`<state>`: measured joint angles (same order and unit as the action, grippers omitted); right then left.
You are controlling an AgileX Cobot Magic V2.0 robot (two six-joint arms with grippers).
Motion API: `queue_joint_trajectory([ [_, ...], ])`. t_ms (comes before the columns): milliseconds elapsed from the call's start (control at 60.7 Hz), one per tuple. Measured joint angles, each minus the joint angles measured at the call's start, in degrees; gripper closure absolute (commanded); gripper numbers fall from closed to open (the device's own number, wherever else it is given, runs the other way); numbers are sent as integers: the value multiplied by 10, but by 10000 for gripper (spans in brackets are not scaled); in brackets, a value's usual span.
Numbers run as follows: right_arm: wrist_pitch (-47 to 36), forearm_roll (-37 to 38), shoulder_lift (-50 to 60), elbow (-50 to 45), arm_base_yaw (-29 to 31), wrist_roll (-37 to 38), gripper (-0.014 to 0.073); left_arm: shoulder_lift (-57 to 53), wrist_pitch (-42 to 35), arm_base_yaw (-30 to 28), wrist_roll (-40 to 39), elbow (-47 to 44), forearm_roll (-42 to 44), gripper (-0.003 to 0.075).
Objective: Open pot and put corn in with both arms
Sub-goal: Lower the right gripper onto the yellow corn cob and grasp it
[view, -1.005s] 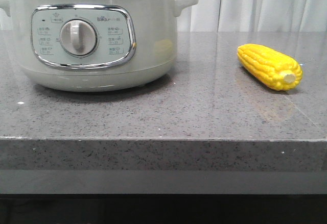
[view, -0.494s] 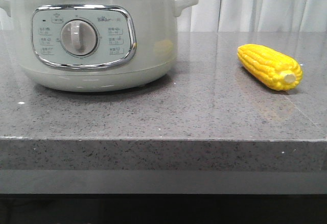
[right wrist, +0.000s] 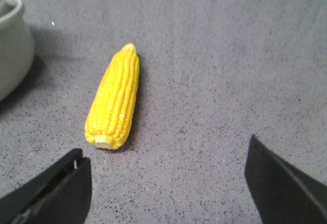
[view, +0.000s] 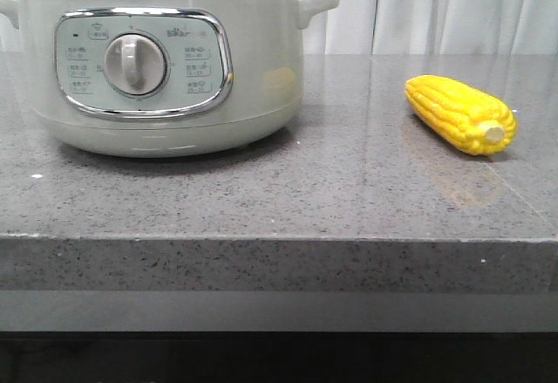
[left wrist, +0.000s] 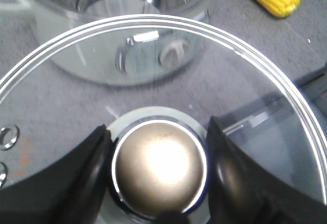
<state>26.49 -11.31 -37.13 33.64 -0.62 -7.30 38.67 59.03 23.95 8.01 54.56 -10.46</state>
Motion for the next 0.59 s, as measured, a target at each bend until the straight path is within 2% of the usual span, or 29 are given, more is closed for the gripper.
queue_joint_trajectory([
  [165, 0, 0, -79, 25, 0, 0, -30, -101, 16, 0, -15, -57, -2, 510],
  [346, 2, 0, -195, 95, -21, 0, -30, -183, 29, 0, -18, -86, -2, 510],
  [593, 18, -37, -380, 214, -71, 0, -30, -220, 29, 0, -18, -90, -2, 510],
])
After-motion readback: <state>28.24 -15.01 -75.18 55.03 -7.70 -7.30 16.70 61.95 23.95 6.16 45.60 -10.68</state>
